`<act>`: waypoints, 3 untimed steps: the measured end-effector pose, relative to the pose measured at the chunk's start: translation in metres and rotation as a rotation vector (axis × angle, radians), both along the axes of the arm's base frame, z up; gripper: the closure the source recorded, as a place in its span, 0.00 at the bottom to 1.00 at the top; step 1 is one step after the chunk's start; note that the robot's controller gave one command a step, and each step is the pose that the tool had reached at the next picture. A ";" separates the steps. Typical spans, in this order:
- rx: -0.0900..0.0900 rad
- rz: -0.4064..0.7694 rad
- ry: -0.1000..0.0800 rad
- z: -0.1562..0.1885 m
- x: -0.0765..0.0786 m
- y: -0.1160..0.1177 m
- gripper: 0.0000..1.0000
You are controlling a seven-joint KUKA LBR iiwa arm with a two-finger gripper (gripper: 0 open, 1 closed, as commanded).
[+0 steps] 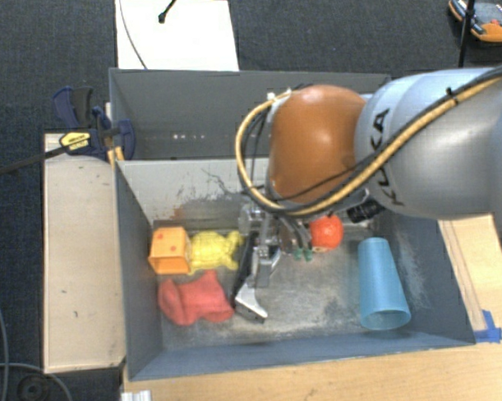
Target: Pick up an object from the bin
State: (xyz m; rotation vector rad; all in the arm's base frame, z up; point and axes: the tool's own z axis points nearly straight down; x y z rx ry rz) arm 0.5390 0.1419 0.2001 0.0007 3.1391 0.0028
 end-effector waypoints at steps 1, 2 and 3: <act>0.000 0.084 -0.006 -0.019 0.007 -0.004 0.00; -0.001 0.353 -0.004 -0.077 0.008 -0.015 0.00; 0.000 0.451 -0.005 -0.117 0.017 -0.027 0.00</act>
Offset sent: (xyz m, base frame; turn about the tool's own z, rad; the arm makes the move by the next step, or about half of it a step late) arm 0.0058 -0.0214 -0.1090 -0.4282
